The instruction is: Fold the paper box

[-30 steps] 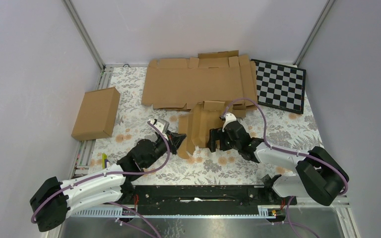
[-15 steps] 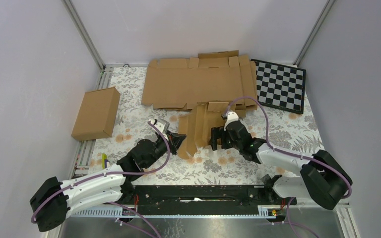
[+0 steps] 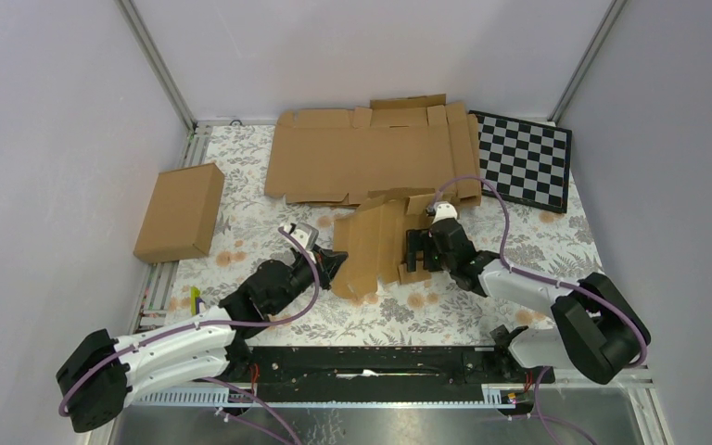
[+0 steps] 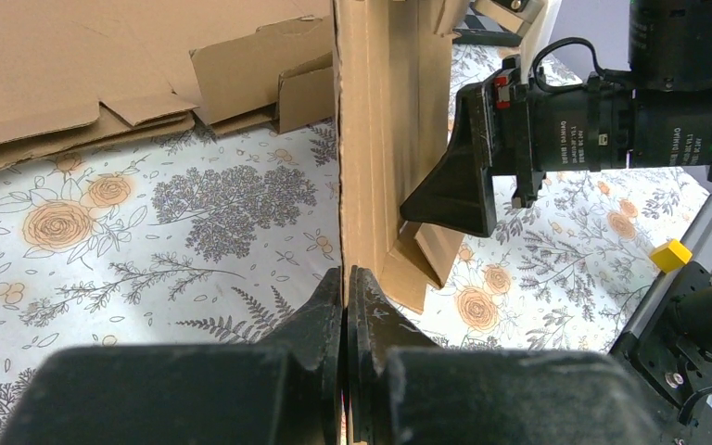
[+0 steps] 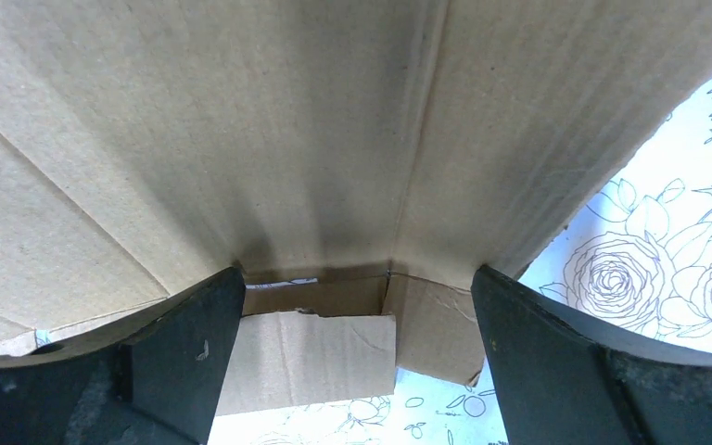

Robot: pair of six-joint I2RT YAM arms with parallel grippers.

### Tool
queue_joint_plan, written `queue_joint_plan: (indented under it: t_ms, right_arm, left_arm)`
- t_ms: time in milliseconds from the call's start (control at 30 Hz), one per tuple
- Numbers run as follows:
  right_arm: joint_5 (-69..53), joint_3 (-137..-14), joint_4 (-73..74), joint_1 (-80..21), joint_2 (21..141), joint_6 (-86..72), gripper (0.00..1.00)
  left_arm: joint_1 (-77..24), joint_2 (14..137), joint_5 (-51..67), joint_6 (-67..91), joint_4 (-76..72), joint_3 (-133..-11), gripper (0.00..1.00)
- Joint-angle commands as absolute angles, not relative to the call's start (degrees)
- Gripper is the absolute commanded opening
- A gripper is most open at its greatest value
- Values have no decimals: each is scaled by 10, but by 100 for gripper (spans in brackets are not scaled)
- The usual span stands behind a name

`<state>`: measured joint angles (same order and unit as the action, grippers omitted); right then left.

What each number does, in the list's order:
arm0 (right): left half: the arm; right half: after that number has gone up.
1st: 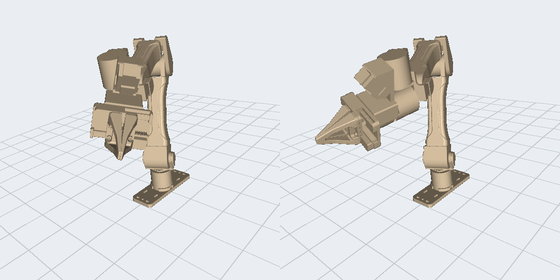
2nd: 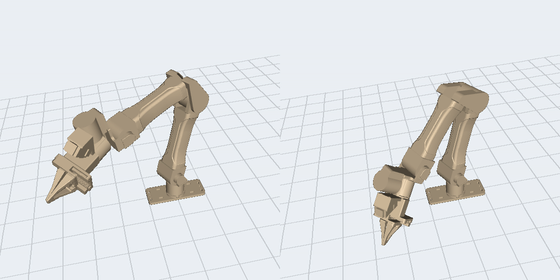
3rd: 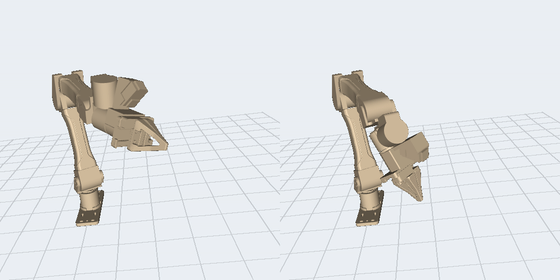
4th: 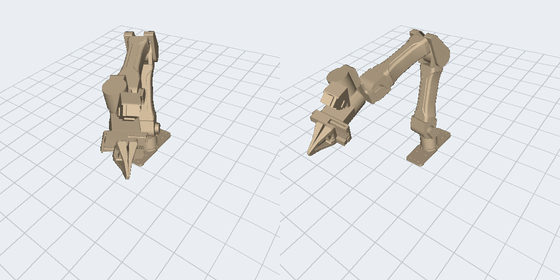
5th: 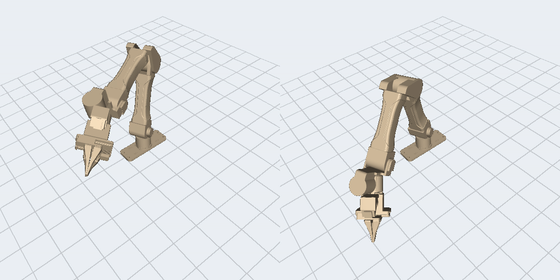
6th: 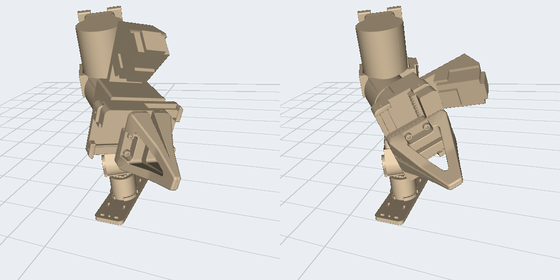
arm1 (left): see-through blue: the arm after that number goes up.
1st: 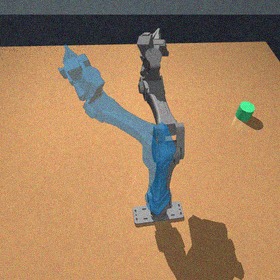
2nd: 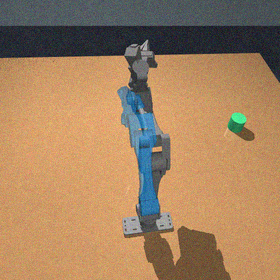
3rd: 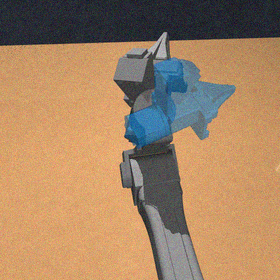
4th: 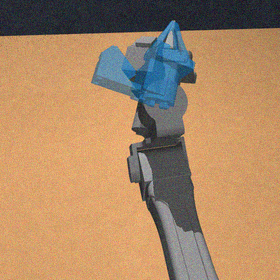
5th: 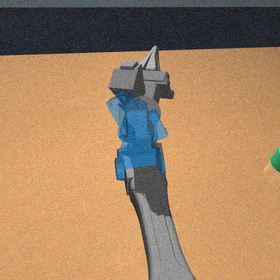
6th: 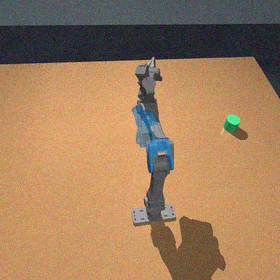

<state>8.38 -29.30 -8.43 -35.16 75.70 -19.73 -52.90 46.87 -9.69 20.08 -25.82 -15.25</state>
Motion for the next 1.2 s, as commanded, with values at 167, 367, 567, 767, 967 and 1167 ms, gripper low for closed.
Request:
queue_joint_plan:
  t_ms: [167, 367, 567, 767, 967, 1167]
  right_arm:
    - [101, -297, -83, -321, 707, -176, 100]
    - [2, -258, -134, -250, 668, -200, 100]
    - [-76, -270, -160, -240, 712, -201, 100]
    - [-67, -272, -146, -242, 736, -215, 98]
    - [-54, -265, -131, -282, 727, -215, 88]
    - [-42, -256, -125, -322, 708, -225, 85]
  left_arm:
    - [-526, 482, -128, 173, -243, -191, 0]
    - [-486, 497, -104, 145, -189, -220, 0]
    - [-451, 511, -54, 141, -192, -233, 0]
    - [-446, 527, -35, 149, -212, -230, 0]
    - [-441, 540, -37, 162, -203, -240, 0]
    - [-431, 549, -50, 176, -195, -245, 0]
